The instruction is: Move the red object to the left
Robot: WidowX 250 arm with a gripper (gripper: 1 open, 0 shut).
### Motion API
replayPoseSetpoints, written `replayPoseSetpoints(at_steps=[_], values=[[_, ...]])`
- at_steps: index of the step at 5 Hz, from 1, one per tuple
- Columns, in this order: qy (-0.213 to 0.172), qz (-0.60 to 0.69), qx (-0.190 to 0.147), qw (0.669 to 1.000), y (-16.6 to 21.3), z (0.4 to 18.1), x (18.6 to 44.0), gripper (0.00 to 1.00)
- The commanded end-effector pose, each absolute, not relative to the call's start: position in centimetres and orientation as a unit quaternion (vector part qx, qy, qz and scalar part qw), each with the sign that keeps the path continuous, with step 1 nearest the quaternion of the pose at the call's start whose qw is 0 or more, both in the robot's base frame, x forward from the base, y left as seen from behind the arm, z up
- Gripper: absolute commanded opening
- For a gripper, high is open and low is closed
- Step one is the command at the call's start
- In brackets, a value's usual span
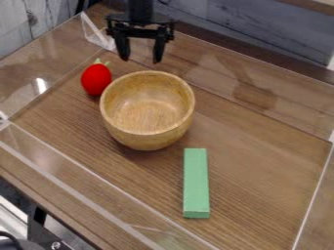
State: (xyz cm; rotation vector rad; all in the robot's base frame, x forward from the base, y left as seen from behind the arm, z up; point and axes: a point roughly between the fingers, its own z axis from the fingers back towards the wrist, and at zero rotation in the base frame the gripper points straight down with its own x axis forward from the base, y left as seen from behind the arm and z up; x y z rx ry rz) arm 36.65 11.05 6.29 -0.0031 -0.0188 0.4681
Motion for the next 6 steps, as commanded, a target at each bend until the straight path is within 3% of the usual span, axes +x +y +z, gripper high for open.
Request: replayPoseSetpoints(at_steps=[1,3,5,6], values=[[-0.062,0.246,-0.013,0.967,9.7,10.1,37.3,1.00],[-0.079,0.200,-0.048,0.975,6.7,10.4,37.2,1.00],[-0.106,0.209,-0.064,0.970,6.1,11.3,37.3,1.00],[-0.116,0.207,-0.068,0.969,5.6,13.1,37.1,1.00]])
